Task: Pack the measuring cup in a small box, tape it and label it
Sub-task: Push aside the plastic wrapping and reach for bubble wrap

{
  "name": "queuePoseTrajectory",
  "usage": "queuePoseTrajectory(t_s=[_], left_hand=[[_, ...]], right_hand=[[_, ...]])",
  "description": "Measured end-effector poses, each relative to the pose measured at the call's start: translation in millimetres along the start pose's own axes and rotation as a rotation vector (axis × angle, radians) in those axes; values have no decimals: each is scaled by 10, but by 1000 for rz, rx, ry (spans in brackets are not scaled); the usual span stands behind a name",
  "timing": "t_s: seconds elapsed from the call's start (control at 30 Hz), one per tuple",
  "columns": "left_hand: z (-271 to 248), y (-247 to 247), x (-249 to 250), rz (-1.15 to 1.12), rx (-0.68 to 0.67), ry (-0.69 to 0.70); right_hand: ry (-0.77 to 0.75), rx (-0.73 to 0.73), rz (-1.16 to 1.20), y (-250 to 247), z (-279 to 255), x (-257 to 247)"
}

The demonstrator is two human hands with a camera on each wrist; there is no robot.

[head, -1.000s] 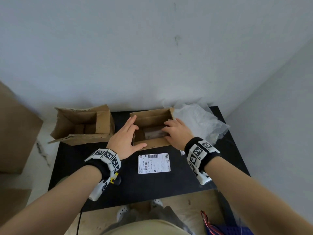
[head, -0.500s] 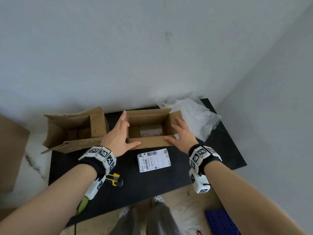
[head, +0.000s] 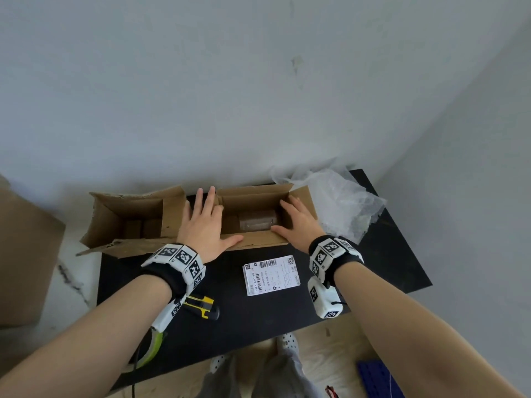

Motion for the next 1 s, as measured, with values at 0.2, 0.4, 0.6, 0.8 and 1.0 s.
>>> queuePoseTrajectory(t_s=[0.2, 0.4, 0.6, 0.8, 1.0], left_hand=[[123, -154, 380, -31, 76, 105], [278, -294, 1154, -214, 150, 272], [520, -52, 2020, -282, 106, 375], [777, 415, 2644, -304, 12, 391], [1191, 913, 2555, -183, -127, 110]], right_hand=[[-102, 149, -162, -308, -77, -81], [-119, 252, -132, -671, -172, 268], [-1, 204, -127, -835, -291, 1112], [98, 89, -94, -672, -133, 1864], [2, -19, -52, -405, 205, 2110]])
Point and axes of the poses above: each hand's wrist, its own z-axis towards the middle knuckle, its own y-axis out of the palm, x = y × z, the point moved 8 cm from there along z, towards the middle knuckle, and after that the axes turned 11 degrees about -z, right-handed, at the moved point
